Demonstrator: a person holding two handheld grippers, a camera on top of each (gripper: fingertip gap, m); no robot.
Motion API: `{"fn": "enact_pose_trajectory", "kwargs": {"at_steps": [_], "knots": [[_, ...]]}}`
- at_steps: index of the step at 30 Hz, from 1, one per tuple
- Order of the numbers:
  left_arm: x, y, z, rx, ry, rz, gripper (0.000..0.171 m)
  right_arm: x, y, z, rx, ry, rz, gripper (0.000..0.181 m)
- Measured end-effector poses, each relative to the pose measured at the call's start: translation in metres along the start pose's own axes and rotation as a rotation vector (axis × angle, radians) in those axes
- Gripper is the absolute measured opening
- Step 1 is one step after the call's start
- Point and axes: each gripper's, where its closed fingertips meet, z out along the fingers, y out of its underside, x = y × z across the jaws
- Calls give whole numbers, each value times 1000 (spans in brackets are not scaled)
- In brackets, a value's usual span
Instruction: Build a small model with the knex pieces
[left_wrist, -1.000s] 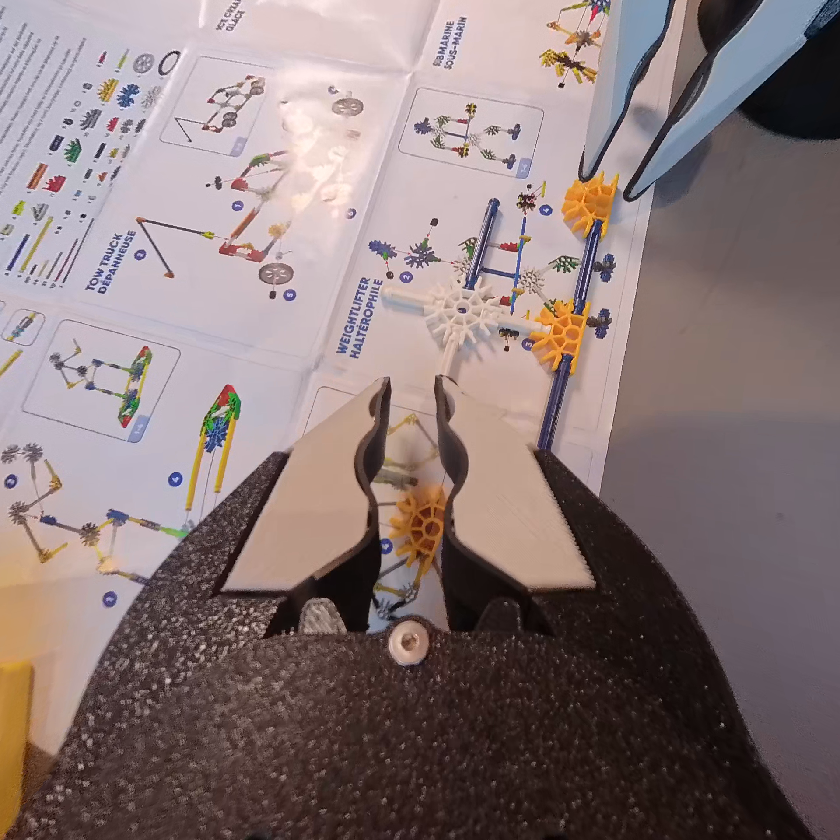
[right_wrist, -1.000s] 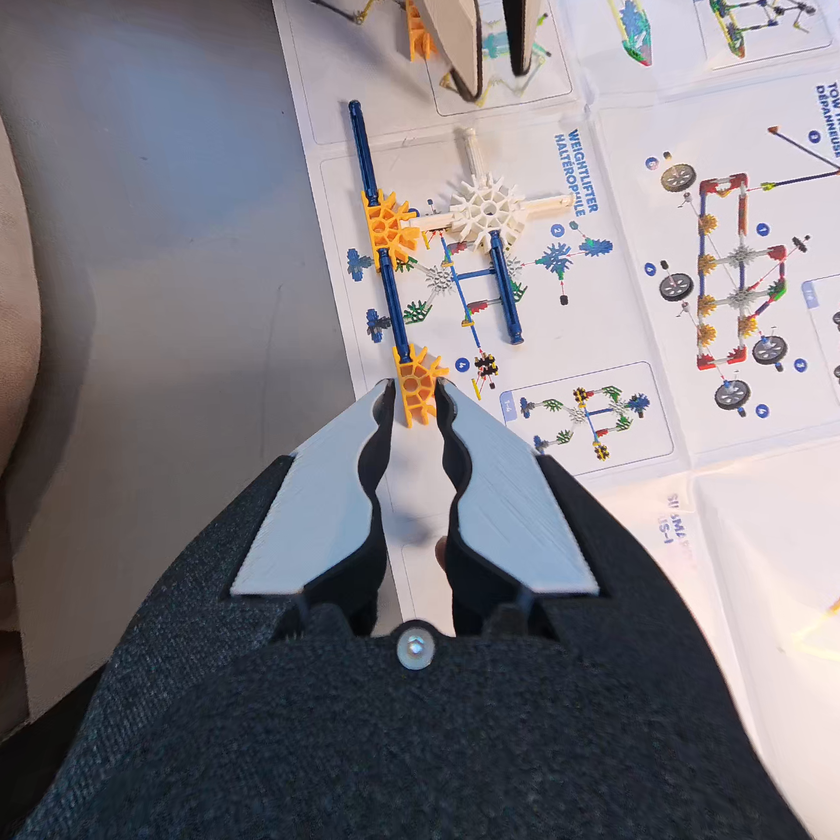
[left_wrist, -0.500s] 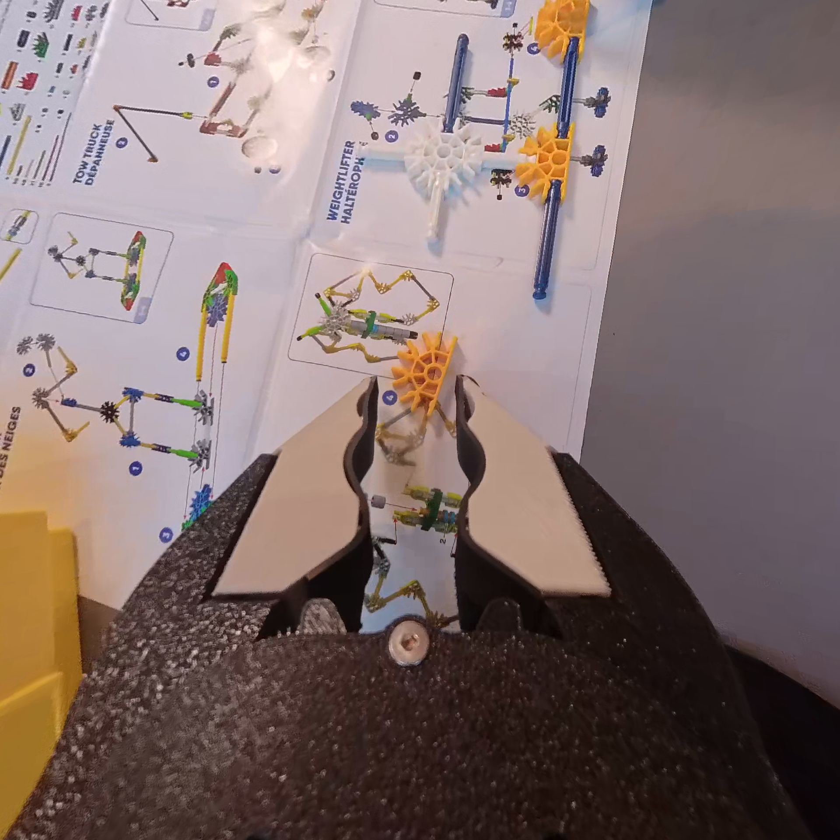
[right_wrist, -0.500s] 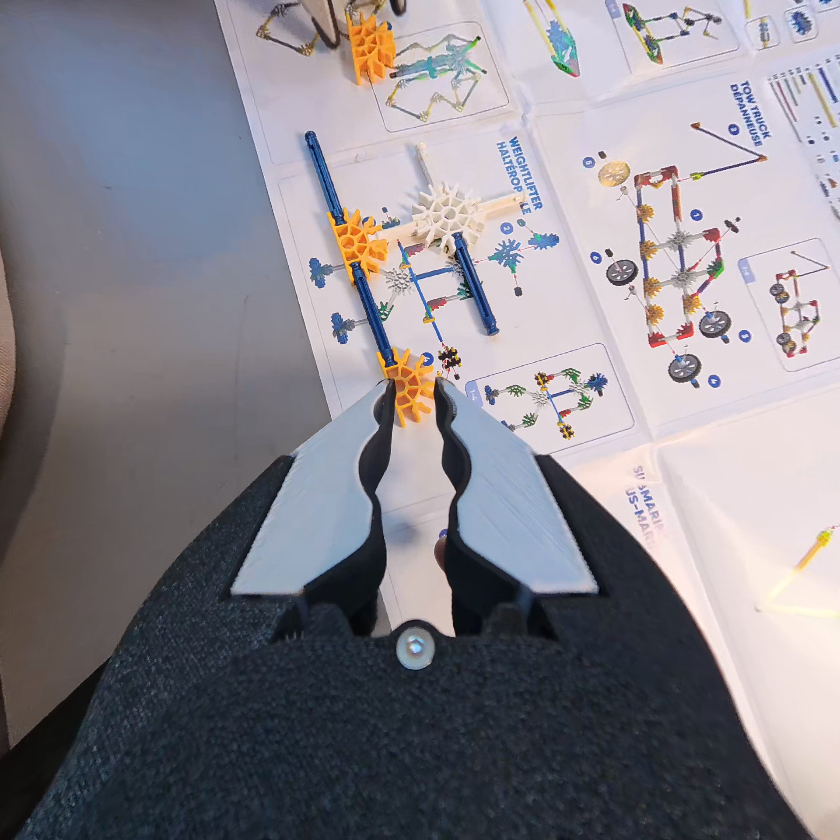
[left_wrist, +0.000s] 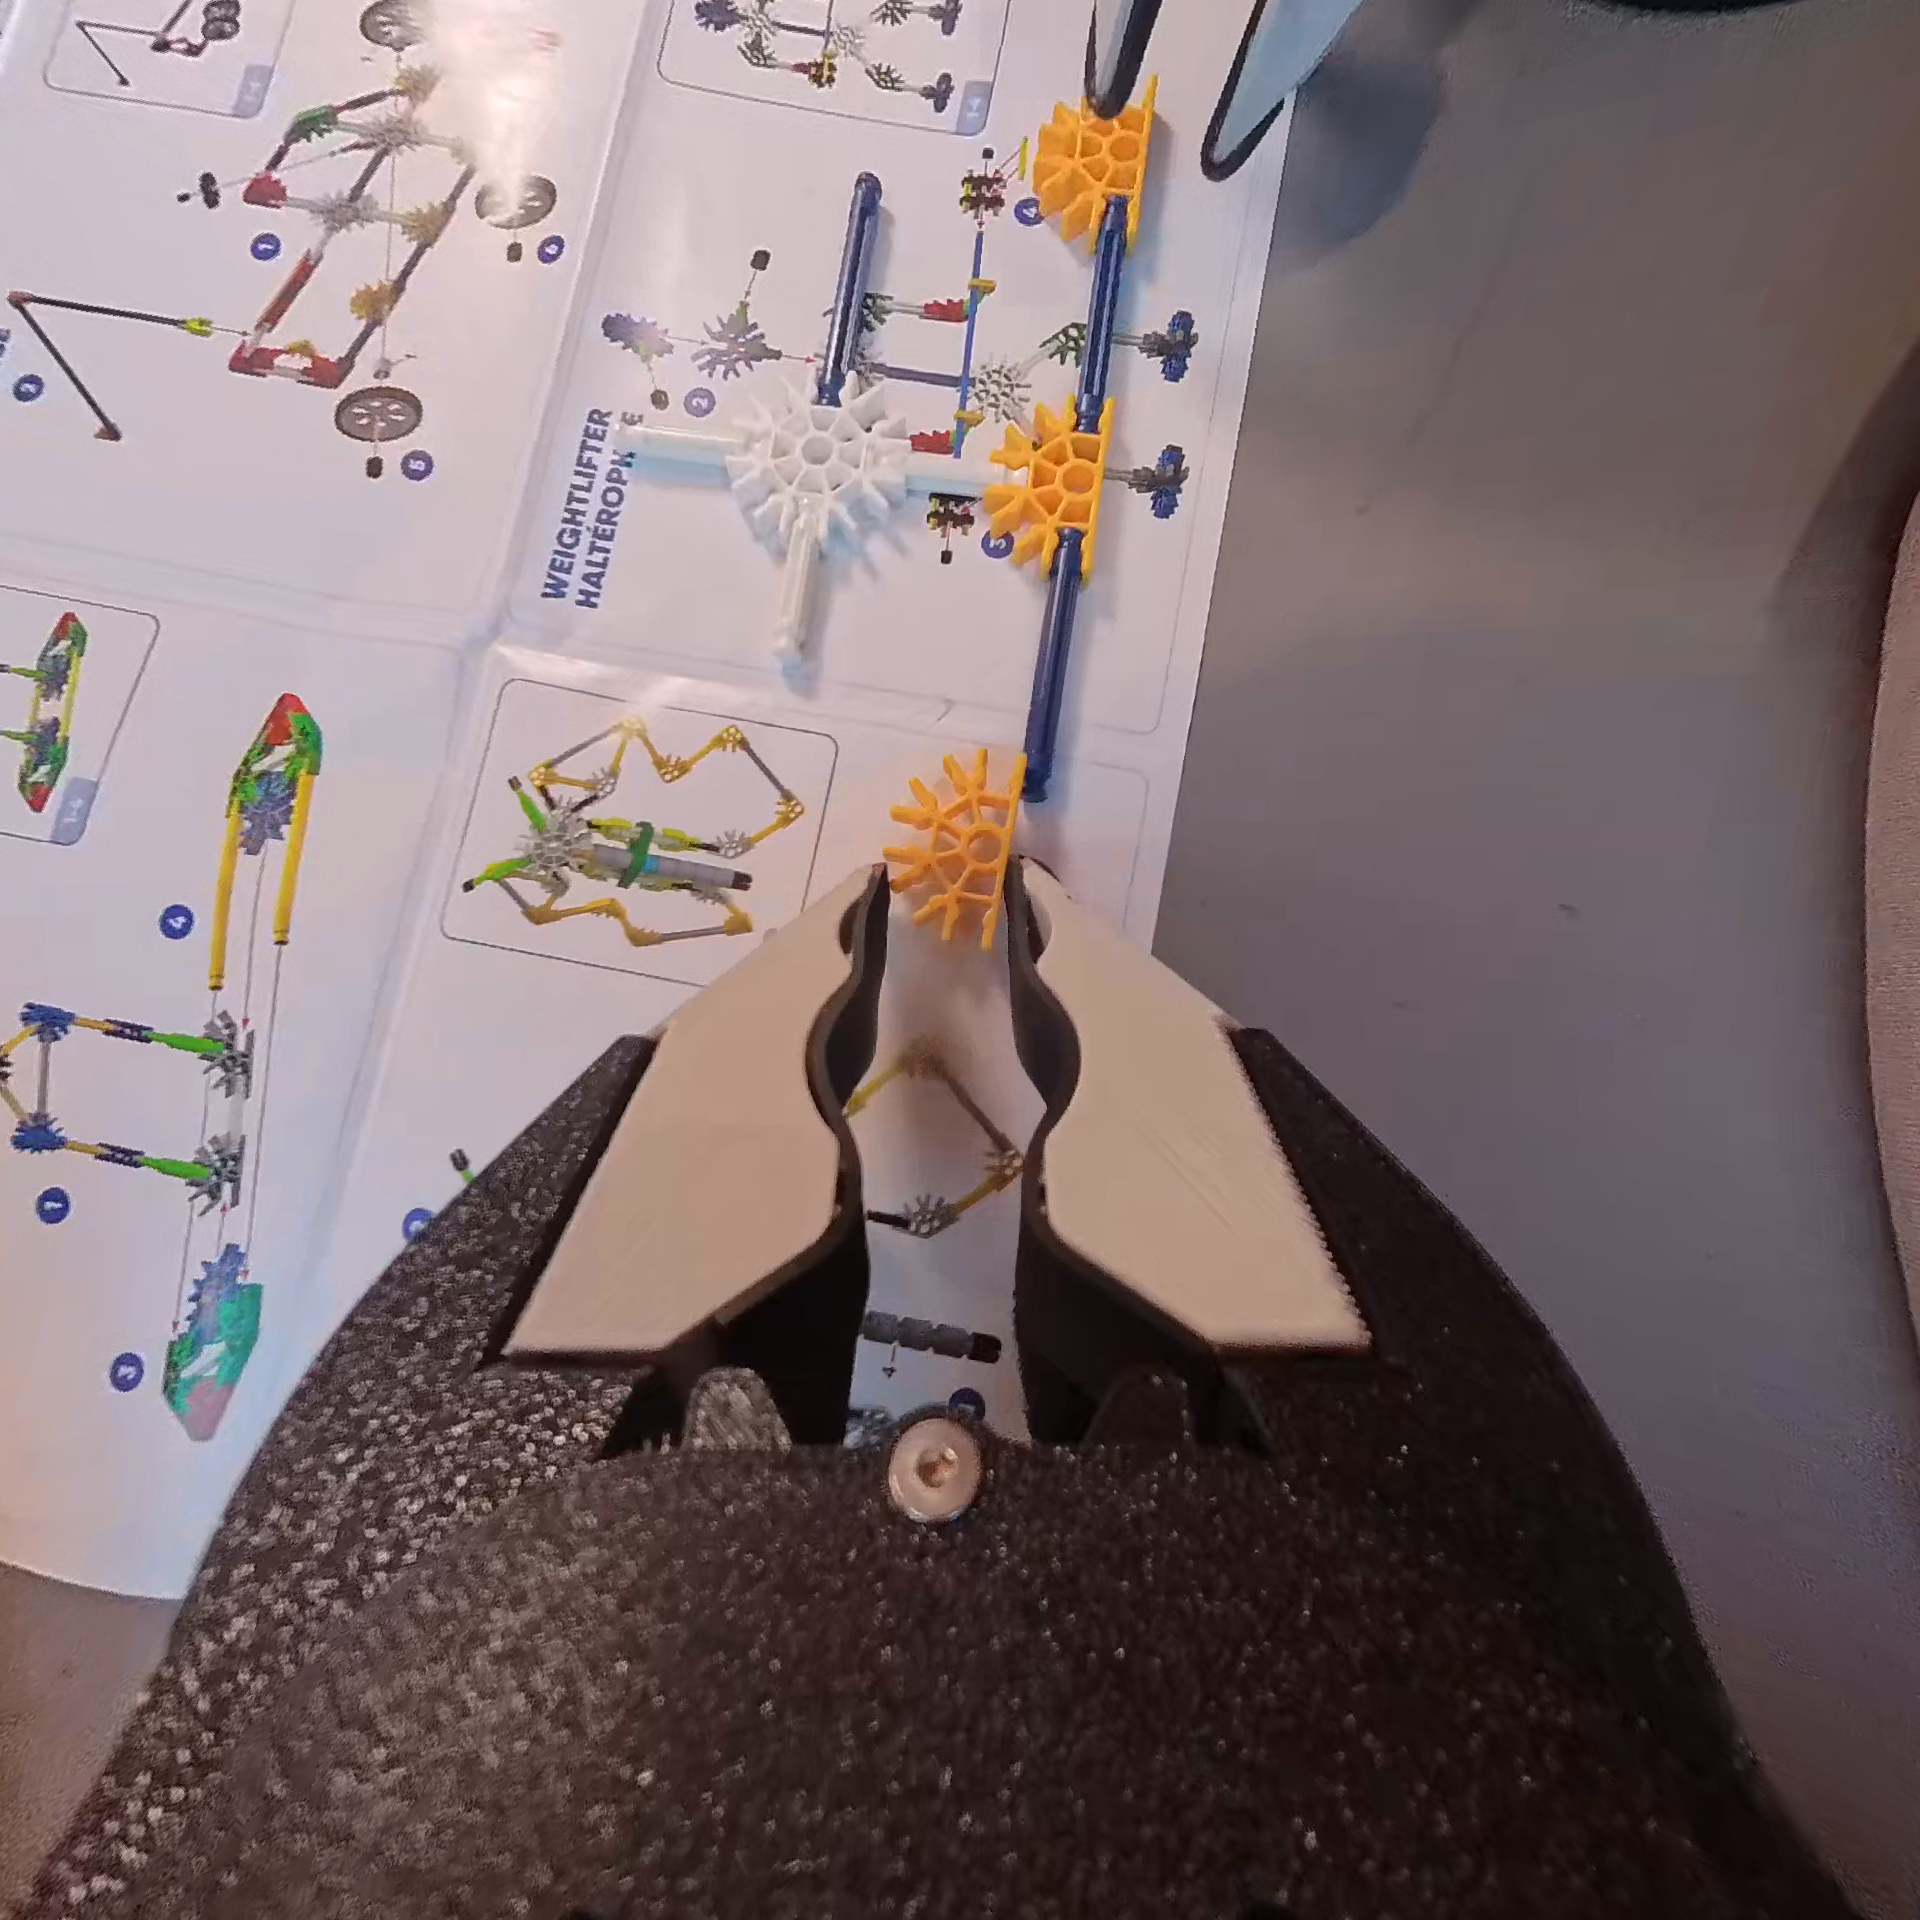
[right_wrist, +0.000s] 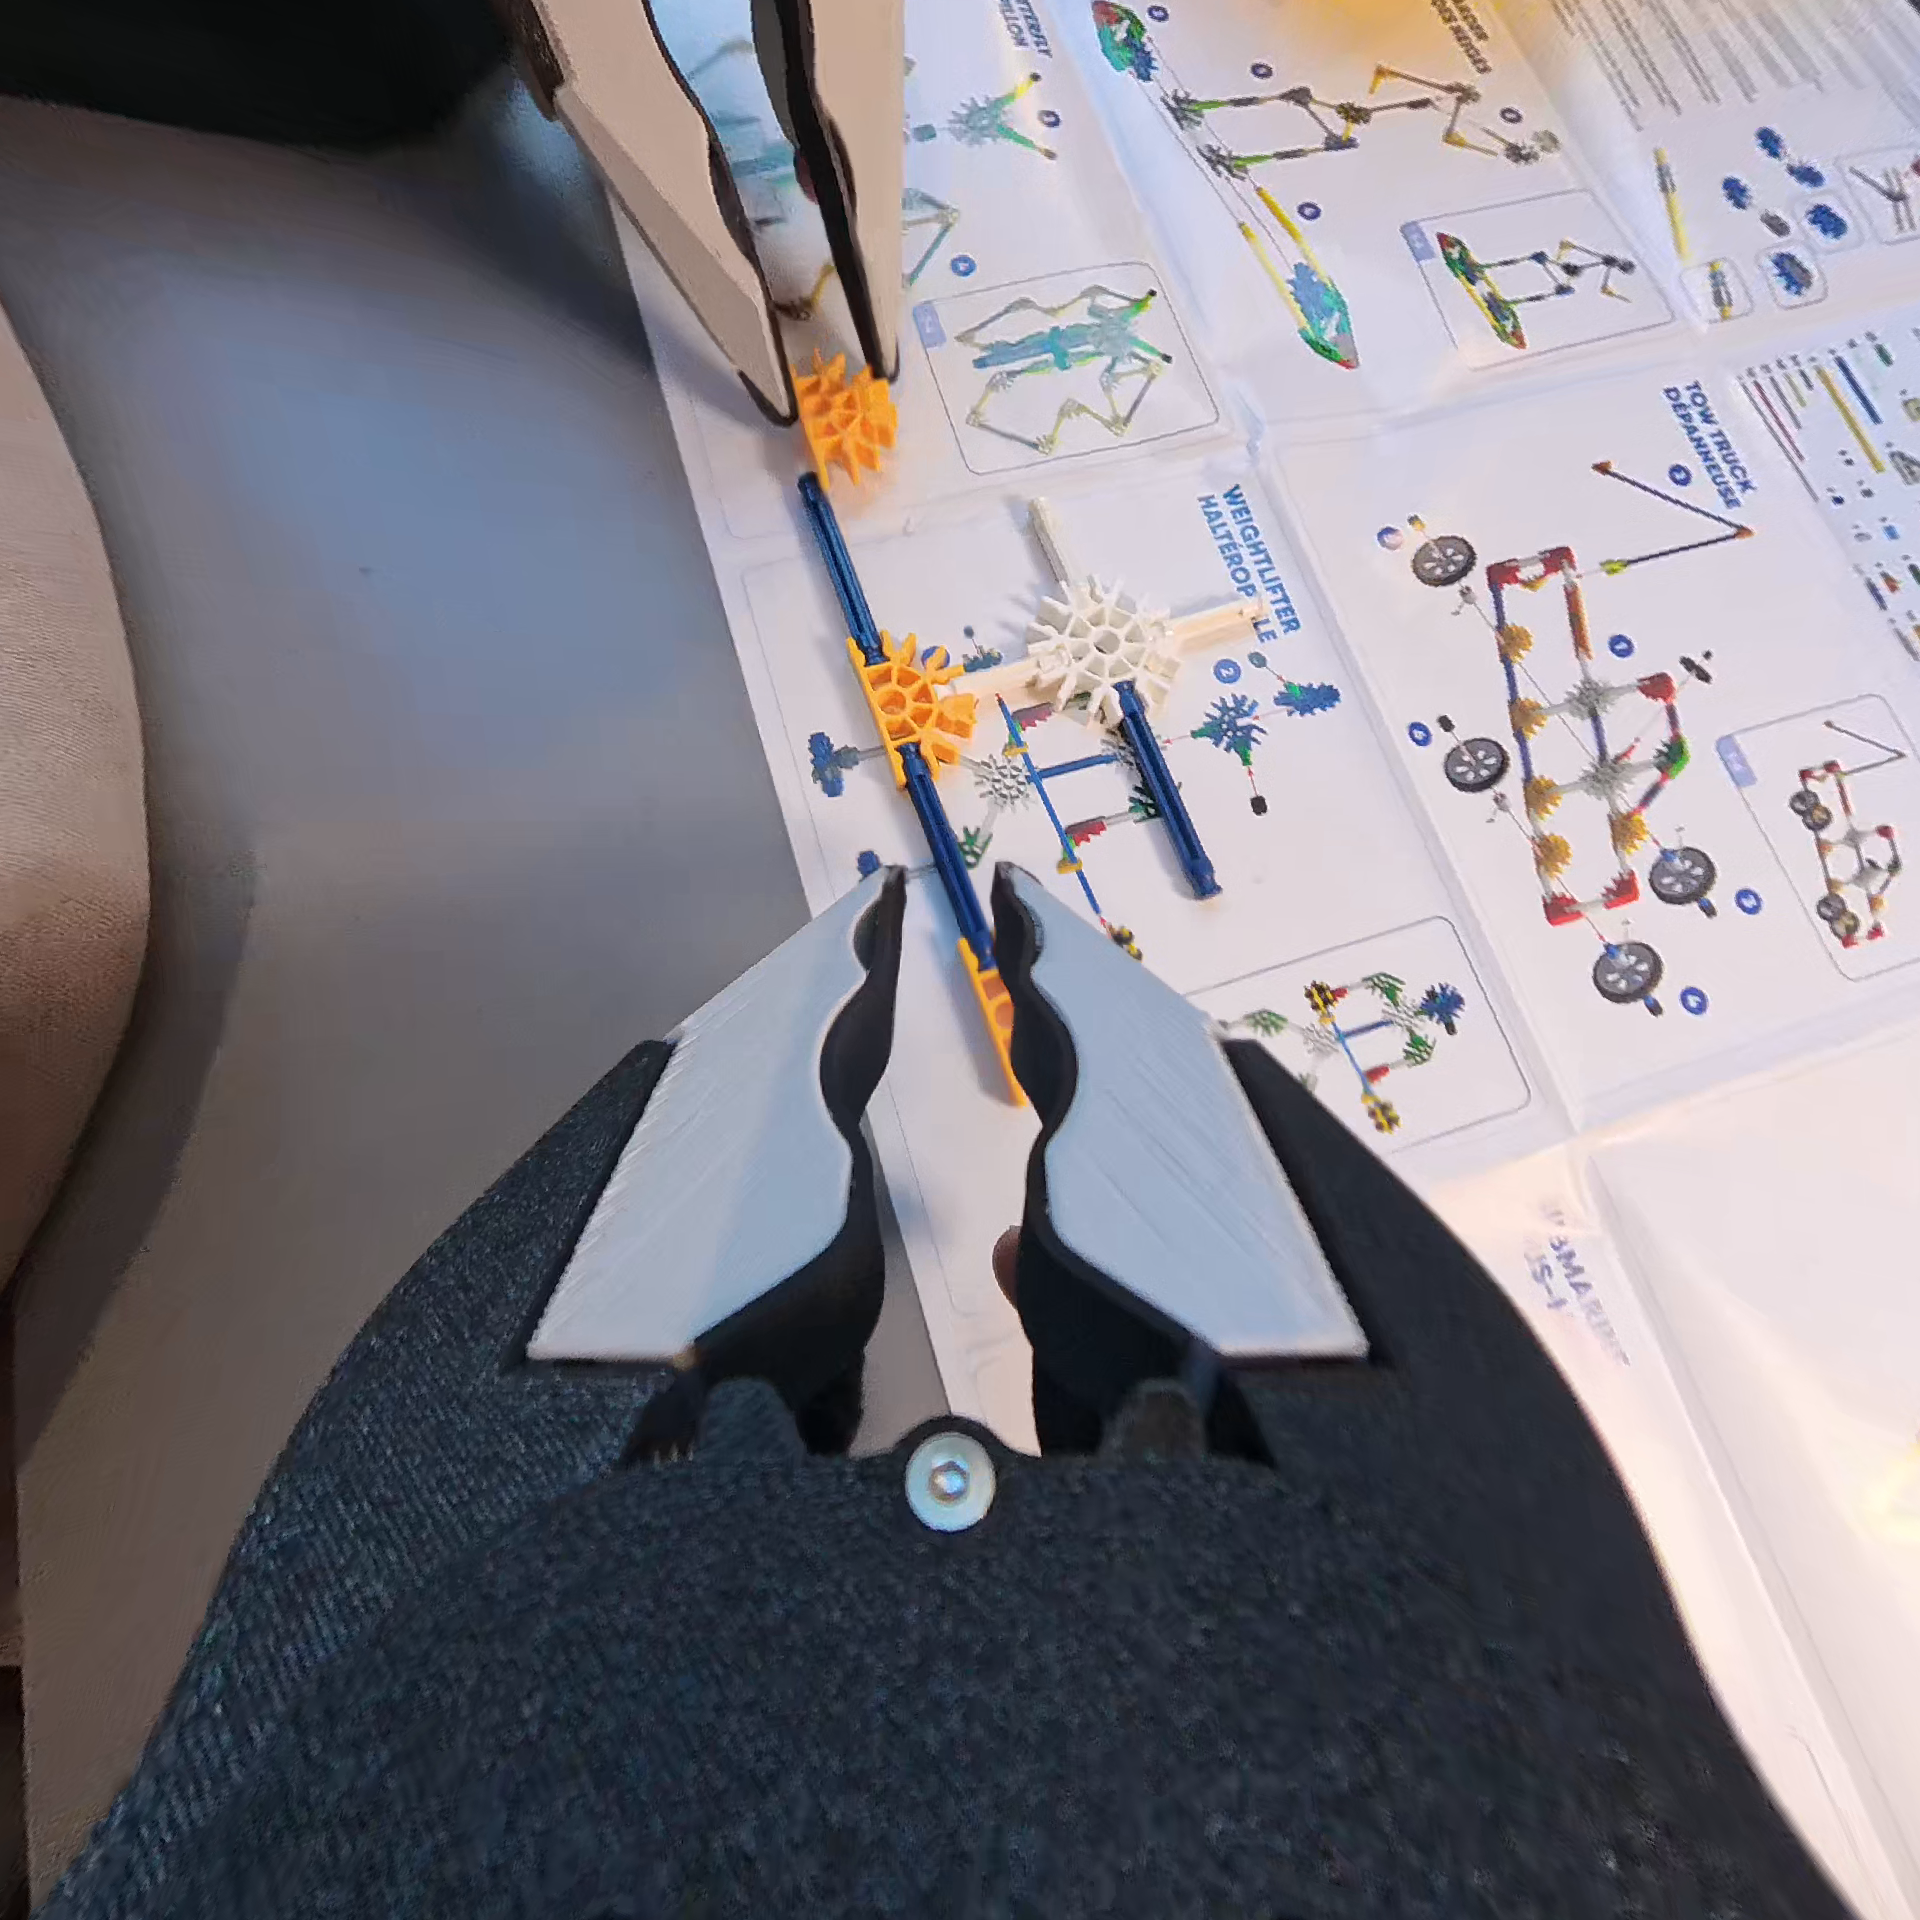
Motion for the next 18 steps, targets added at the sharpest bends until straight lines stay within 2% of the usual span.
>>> {"fn": "enact_pose_trajectory", "kwargs": {"at_steps": [11,15,18], "knots": [[5,6,-2,-9,12,8,20,-18,-46,54,-11,-65,-150,14],[8,7,-2,-5,13,16,24,-26,-47,74,-95,-126,-177,14],[7,4,-7,39,24,12,28,-28,-44,77,-135,-162,-184,8]]}}
